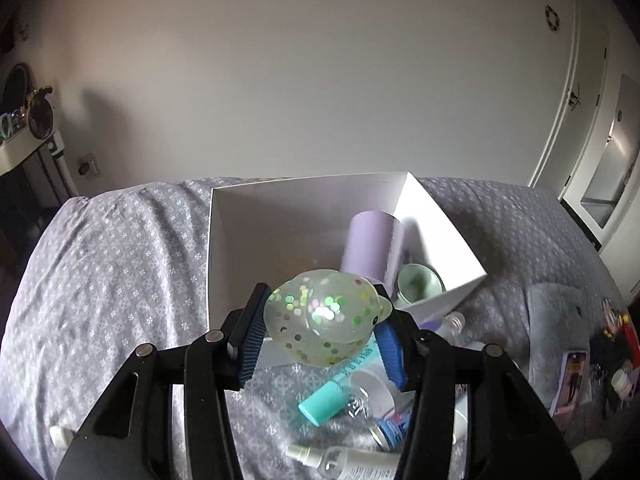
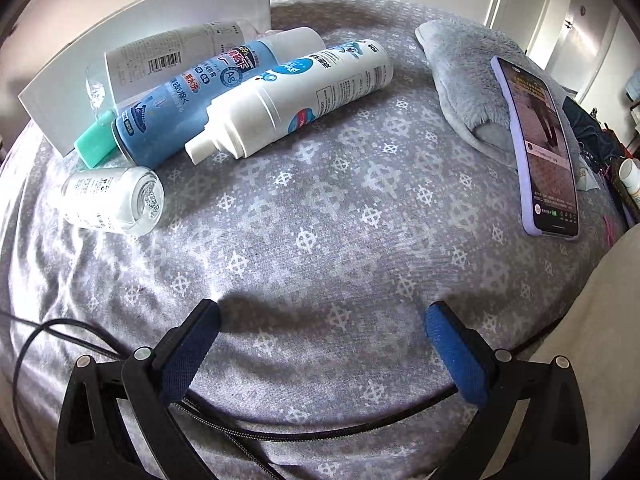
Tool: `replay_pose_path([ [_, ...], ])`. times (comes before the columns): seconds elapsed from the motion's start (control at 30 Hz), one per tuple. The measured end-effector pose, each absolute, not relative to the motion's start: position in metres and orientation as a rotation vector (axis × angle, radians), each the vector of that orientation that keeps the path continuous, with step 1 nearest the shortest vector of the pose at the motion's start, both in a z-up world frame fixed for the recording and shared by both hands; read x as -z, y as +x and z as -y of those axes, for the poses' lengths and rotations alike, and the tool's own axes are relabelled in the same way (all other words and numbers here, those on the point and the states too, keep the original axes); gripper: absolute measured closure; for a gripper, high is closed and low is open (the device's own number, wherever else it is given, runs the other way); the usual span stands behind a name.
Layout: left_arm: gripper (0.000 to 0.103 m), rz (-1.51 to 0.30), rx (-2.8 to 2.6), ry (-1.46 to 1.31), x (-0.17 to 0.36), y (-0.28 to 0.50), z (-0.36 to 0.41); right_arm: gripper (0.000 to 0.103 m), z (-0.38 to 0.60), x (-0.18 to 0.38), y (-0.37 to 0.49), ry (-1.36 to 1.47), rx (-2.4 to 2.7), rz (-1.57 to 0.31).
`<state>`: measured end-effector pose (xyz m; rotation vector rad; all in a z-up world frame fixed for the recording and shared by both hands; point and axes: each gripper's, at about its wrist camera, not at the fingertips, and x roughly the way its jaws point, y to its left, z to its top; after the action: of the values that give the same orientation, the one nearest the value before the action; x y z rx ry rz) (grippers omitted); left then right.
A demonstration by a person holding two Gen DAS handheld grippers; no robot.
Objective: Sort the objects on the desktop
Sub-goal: 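Carry the glittery ball over the white box and release it inside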
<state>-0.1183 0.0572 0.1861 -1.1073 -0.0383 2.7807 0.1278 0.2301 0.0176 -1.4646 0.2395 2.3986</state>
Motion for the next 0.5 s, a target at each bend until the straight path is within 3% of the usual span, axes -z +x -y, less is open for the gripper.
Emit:
replay_pose_path([
  [0.27,0.054,-0.078,-2.792,-1.25,-0.151,-0.147,-0.078,0.0,-0.232,-0.018,0.136,-1.455,-2.404,-0.237],
  [0.3,0.048,-0.083,-2.797,-1.259,-0.148,-0.146,-0.079,0.0,-0.241,-0.014,0.118,-1.456,-2.403,-0.236],
  [0.37,0.021,-0.075,-2.836,-1.242,-0.149,-0.14,-0.076,0.0,-0.243,-0.015,0.118,-1.456,-2.406,-0.238],
  [0.4,0.014,-0.065,-2.868,-1.211,-0.152,-0.135,-0.073,0.0,-0.245,-0.015,0.116,-1.457,-2.407,-0.239],
  [0.5,0.013,-0.029,-2.913,-1.144,-0.163,-0.118,-0.064,0.0,-0.246,-0.011,0.106,-1.456,-2.406,-0.237],
])
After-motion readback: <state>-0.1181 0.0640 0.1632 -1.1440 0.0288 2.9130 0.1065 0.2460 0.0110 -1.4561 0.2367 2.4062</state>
